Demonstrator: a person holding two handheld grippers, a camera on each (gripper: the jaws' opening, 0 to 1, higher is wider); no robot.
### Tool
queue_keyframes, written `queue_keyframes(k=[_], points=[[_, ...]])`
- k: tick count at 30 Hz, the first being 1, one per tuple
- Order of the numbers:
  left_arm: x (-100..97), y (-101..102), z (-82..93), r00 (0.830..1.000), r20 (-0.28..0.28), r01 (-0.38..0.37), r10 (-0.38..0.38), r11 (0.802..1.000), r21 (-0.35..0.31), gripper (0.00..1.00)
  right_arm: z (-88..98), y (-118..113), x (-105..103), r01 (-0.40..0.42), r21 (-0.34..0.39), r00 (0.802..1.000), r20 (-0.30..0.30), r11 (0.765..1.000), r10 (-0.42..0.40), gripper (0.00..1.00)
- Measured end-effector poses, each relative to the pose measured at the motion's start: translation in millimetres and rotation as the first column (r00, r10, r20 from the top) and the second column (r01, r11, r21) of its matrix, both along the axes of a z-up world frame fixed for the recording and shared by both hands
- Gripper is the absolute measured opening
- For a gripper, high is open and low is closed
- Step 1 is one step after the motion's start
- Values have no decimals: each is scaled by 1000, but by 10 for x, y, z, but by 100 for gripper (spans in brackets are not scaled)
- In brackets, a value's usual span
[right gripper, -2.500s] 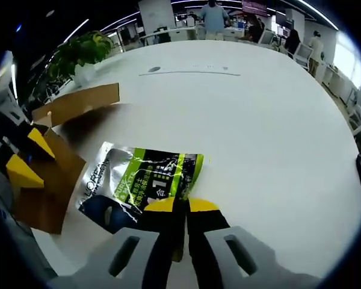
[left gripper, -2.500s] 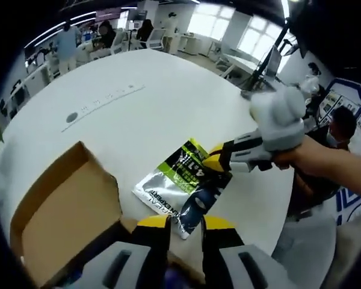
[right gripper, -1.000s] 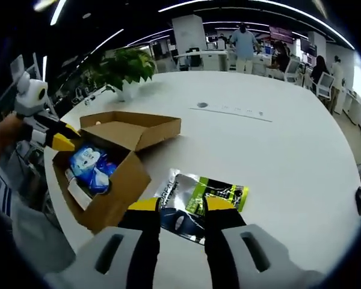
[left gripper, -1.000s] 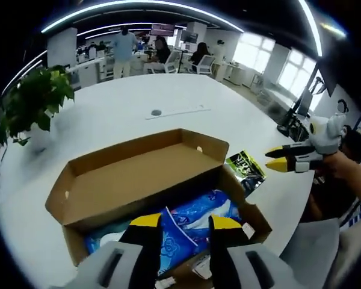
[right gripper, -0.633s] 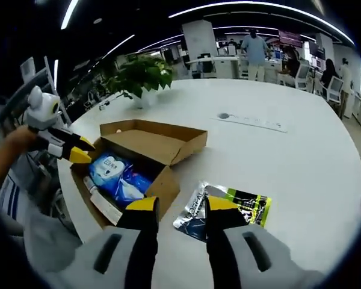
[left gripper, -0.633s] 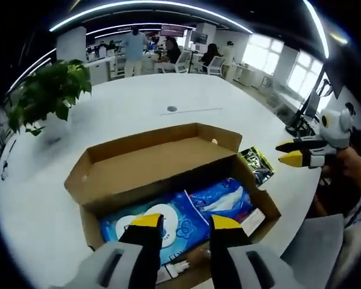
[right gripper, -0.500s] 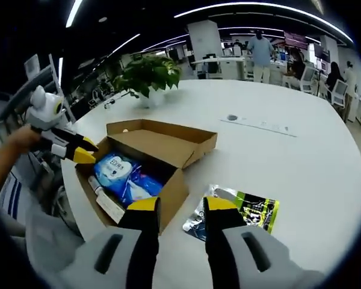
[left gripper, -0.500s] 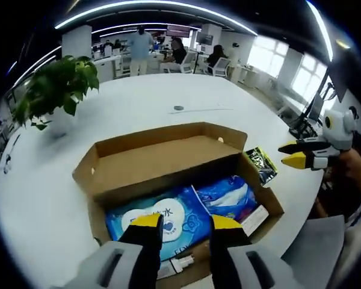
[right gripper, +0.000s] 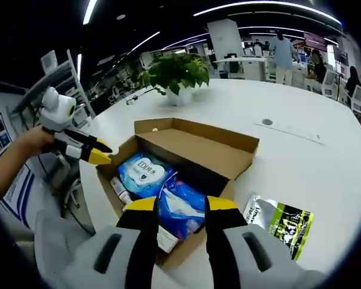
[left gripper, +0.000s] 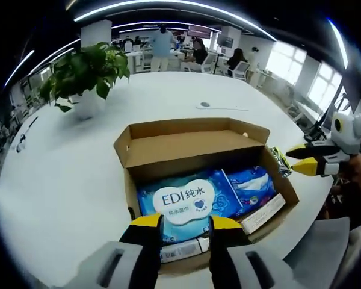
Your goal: Operate the shoe box by opening the lid, removing the specified soft item, and placing it in the target area until the item is outside and the box remains undamaged.
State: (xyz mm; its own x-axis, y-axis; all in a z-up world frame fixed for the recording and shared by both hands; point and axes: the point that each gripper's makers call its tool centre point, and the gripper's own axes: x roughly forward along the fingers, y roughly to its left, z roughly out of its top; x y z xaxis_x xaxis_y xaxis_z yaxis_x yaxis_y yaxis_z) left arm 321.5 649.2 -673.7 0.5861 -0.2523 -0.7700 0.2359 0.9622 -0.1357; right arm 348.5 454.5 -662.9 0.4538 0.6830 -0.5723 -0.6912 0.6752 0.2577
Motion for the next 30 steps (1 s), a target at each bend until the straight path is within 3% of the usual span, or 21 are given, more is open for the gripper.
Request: queue_keyframes(k=[12,21,30], points=[[-167,305,-139,997,-28,-66,67,997,34,27,-142,333,-25,-77,-16,997,-15,997,77,27],[-279,512,-306,993,-53,-97,103,990,104,24,-278,603,-40,-143,-27,990,-3,989,143,27],[-292,565,-421,986,-53,-154,159,984,90,11,-407,804,-51,-195,-40,981,1,980,195,25]])
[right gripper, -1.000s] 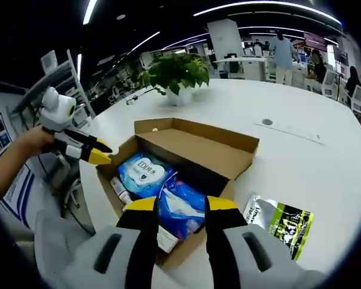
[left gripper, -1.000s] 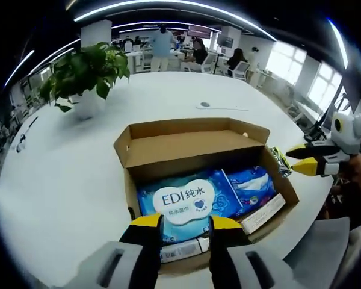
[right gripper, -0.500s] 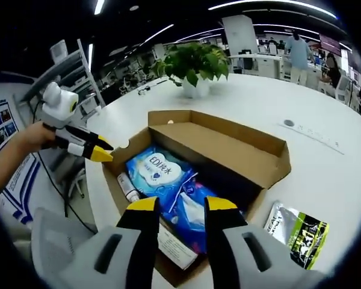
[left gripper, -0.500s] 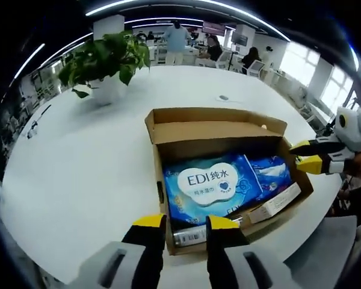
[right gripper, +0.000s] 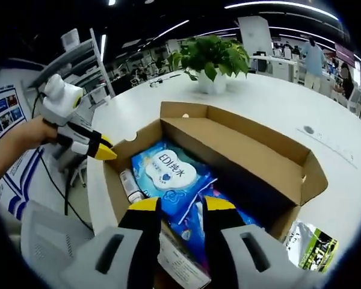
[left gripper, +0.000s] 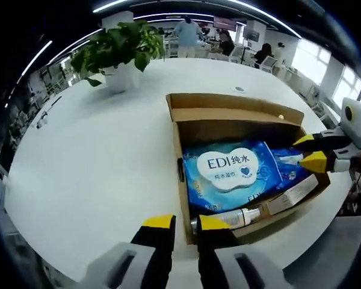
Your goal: Operate the shoe box by opening the lid, removing the specified soft item, and placing it in the target area until the item is outside and the box remains undamaged.
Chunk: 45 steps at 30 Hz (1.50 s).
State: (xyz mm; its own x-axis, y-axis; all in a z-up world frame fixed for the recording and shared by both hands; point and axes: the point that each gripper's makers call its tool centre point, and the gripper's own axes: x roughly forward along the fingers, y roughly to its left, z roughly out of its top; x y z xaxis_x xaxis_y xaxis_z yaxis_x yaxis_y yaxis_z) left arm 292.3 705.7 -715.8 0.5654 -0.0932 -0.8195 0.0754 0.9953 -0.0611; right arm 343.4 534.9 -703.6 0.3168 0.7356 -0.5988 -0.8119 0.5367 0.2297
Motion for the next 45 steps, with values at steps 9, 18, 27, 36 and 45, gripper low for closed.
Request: queue_keyframes(k=[9,18,27,36,45], points=[[0,-16,-29,1000,-2,-26,26,1000,-17,6,-167,70,56,-4,-18,1000,-27,1000,3,24],[13,20,-45,1000,-5,-30,30,1000,-8,5,-251,134,144,17,-2,998,-61,1000,-17,23],[30,51,-63,1000,-8,-24,24,1000,-2,5,-376,182,242,34,-20,995,-92,999,-36,21],[33,57,-71,1000,-7,-16,16,1000,3,5,-394,255,342,39,-21,995,-90,999,-40,19],[23,35,-62,1000,-9,-10,10,1000,7,5,-449,316,436,51,-35,992,-110,998,-55,19]])
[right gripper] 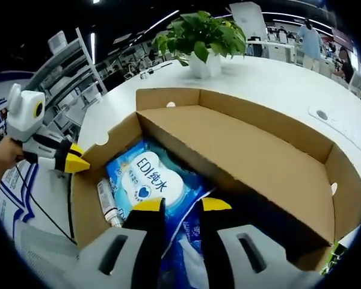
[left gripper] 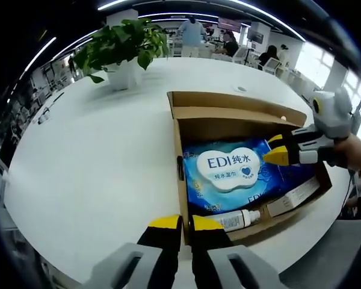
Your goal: Operate the shoe box by opening the lid, removing the specified soft item, and placing it in the target area until the item is outside and the box remains undamaged.
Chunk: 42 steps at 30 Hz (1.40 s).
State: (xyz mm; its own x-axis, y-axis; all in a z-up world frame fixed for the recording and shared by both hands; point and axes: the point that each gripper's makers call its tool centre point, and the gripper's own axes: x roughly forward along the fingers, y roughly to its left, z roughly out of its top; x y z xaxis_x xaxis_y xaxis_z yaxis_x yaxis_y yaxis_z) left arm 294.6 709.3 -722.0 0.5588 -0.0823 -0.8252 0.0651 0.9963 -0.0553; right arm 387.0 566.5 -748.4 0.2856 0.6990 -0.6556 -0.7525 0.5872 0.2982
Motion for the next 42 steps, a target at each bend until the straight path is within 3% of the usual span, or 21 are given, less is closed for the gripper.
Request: queue_keyframes(k=[10,19,32,37,42], points=[[1,-2,2,1000,-2,4,-4,1000,3,5,-47,-14,82,32,-4,999,-31,999,-32,7],[8,6,-4,1000,-4,8,-8,1000,13,5,192,-40,31,56,40,998,-27,998,-55,3],[12,9,-4,999,-22,27,-27,1000,12,6,416,-234,1,62,25,998,29,998,-63,1],[-9,-23,76,996,-17,92,-91,994,53,7,488,-319,-17,71,30,997,41,997,-72,1],[12,-53,242,996,16,88,-89,995,52,17,525,-461,-14,86,25,995,49,996,-87,1]])
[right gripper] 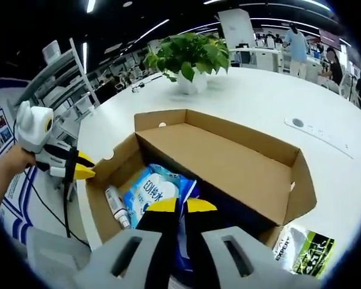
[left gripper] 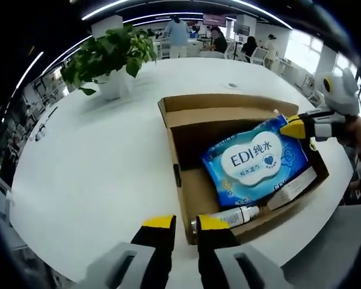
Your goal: Operate the shoe box by opening the lid, removing the specified soft item, and placing it in the target area until the item is outside and the box remains undamaged.
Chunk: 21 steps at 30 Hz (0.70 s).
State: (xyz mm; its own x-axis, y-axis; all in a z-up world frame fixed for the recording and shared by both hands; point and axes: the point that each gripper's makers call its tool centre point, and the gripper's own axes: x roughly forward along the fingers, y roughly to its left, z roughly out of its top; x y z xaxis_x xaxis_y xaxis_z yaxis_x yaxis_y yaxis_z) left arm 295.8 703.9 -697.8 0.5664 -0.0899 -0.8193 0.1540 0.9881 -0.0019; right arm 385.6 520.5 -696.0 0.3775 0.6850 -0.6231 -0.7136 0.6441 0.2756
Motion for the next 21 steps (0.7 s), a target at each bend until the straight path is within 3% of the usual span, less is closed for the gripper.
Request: queue_keyframes(k=[2,11,18,21], points=[[32,-15,61,1000,23,17,-17,1000,15,23,0,-35,-6,4,-2,1000,0,1000,-4,1],[165,-262,184,995,59,80,-80,997,8,24,-45,-212,-26,18,-23,1000,-4,1000,-19,1],[285,-534,85,988,48,147,-144,987,-63,28,-136,-299,-14,32,-46,999,-13,998,-32,2],[338,-589,-13,984,24,176,-175,983,-61,28,-171,-335,-5,39,-53,999,-15,998,-40,2]])
